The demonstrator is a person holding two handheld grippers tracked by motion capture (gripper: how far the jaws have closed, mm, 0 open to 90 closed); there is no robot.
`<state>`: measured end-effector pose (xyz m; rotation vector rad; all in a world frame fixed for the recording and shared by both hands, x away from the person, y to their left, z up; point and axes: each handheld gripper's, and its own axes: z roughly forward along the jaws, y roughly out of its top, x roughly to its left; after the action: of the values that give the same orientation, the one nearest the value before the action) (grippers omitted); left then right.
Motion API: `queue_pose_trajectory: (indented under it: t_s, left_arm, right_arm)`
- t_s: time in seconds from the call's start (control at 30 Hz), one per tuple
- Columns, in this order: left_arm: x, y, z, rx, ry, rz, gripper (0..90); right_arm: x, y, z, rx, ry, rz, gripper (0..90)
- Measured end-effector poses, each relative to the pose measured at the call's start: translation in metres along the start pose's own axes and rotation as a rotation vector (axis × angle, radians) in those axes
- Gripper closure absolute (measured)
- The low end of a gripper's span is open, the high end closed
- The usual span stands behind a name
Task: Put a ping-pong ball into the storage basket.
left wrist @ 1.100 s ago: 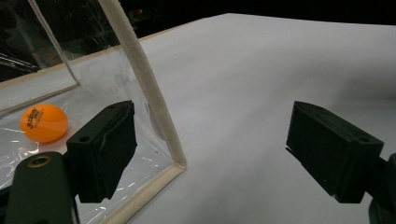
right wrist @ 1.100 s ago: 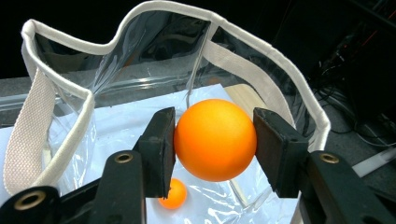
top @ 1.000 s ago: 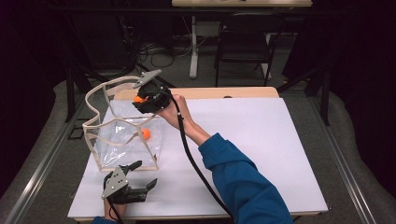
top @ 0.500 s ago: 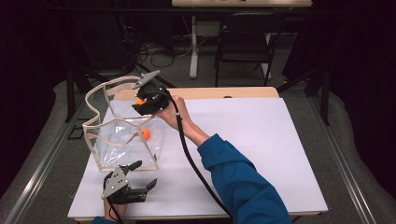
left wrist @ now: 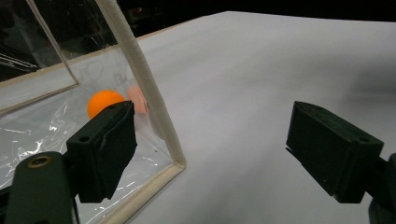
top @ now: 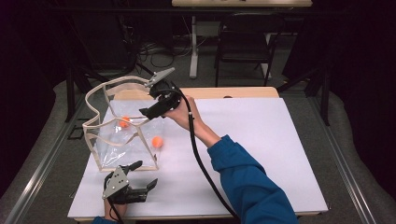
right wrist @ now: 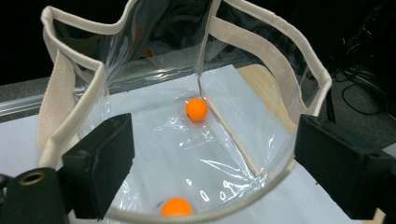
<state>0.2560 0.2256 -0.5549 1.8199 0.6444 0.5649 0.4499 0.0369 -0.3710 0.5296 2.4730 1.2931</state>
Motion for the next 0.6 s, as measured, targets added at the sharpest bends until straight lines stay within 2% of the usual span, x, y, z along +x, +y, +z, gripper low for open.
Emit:
queue_pose_trajectory:
  t_s: [0.37, 0.6]
  left_arm:
    - [-0.001, 0.000, 0.000, 0.000, 0.002, 0.001, 15.9]
    - [-0.002, 0.001, 0.001, -0.002, 0.000, 0.002, 15.9]
  right_arm:
    - [-0.002, -0.010, -0.024, -0.013, 0.000, 0.002, 6.0]
    - [-0.004, -0.019, -0.035, 0.007, -0.006, 0.004, 4.3]
